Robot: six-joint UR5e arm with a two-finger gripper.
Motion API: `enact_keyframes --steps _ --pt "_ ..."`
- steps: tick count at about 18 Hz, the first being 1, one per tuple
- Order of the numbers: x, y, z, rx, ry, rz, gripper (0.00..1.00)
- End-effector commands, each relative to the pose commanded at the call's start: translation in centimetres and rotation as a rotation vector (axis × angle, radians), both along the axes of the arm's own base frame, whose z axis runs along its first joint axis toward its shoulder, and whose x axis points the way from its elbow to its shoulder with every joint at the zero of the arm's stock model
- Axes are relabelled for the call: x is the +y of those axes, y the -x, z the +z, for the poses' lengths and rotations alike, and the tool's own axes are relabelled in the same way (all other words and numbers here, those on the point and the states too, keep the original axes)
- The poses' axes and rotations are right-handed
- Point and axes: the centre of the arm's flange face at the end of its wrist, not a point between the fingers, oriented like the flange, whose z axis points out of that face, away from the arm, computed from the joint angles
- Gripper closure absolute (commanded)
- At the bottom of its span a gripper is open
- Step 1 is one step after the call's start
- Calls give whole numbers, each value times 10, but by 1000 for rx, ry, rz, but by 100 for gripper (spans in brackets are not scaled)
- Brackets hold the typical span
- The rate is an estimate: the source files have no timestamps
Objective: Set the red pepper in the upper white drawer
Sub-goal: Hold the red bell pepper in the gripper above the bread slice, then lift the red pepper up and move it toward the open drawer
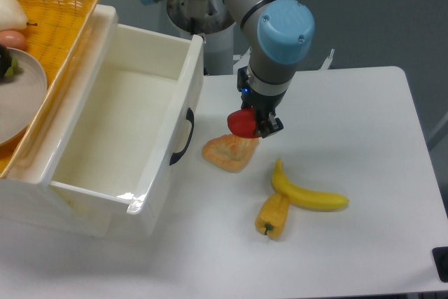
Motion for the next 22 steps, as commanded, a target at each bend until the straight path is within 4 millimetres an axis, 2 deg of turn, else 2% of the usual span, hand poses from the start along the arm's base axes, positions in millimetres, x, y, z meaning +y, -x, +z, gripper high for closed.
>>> enact_keyframes --steps 6,11,13,15,17,22 --pt "3 4 14 18 -18 27 60" --pt "-7 23 25 -9 -90 108 60" --pt "-4 21 24 -60 -124 211 59" --pt "-8 20 34 -80 -153 294 59" --pt "-10 15 36 -99 -146 303 59" --pt "-14 1 56 -145 -184 369 59"
